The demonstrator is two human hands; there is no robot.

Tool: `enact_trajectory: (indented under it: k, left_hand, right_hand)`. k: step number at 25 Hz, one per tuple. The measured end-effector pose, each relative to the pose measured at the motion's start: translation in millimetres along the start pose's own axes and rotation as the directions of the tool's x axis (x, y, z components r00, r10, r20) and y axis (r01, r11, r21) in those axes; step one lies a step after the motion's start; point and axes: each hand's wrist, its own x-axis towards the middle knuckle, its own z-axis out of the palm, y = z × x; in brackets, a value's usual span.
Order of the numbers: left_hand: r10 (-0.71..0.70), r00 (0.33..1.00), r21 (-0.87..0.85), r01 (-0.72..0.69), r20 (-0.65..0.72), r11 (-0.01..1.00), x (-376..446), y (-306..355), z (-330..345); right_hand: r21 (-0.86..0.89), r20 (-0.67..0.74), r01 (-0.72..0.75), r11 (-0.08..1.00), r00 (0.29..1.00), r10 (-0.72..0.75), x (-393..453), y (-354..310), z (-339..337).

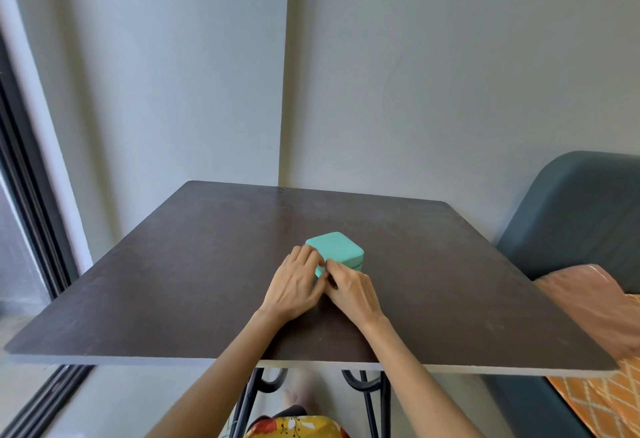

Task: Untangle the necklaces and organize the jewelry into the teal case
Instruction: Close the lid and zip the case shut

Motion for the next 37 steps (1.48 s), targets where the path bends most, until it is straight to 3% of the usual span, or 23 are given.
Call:
enact_trajectory:
  k: [3,9,14,18,24,27,31,37]
  left_hand:
    - [0.006,0.995,-0.077,0.002,0.103,0.997,1,-3,3]
    - [0.027,0.980,0.044,-0.037,0.199,0.998,6,-8,12]
    - [-0.007,0.979,0.081,-0.010,0.206,0.997,13,-7,19]
    - [0.021,0.977,0.059,-0.034,0.213,0.998,18,-9,19]
    - [0.021,0.996,0.132,-0.032,0.084,0.991,21,-11,16]
    - [0.006,0.988,0.179,-0.034,0.152,0.983,24,-10,19]
    - [-0.009,0.989,0.116,-0.008,0.145,0.993,24,-15,18]
    - [0.072,0.992,0.029,-0.076,0.107,0.997,23,-20,21]
  right_hand:
    - [0.061,0.005,-0.044,0.997,0.999,0.044,-2,1,2]
    - [0.076,0.000,-0.047,0.996,0.999,0.047,-10,22,-7]
    - [0.102,0.046,-0.298,0.949,0.954,0.295,-9,61,-16]
    - [0.131,0.198,-0.432,0.892,0.894,0.403,11,84,-16]
    - [0.117,0.093,-0.358,0.926,0.933,0.348,0,68,-4]
    - [0.191,0.113,-0.289,0.938,0.956,0.272,0,58,-2]
    - [0.246,0.136,-0.335,0.910,0.941,0.310,5,70,-1]
    - [0.240,0.206,-0.413,0.879,0.906,0.369,50,85,13]
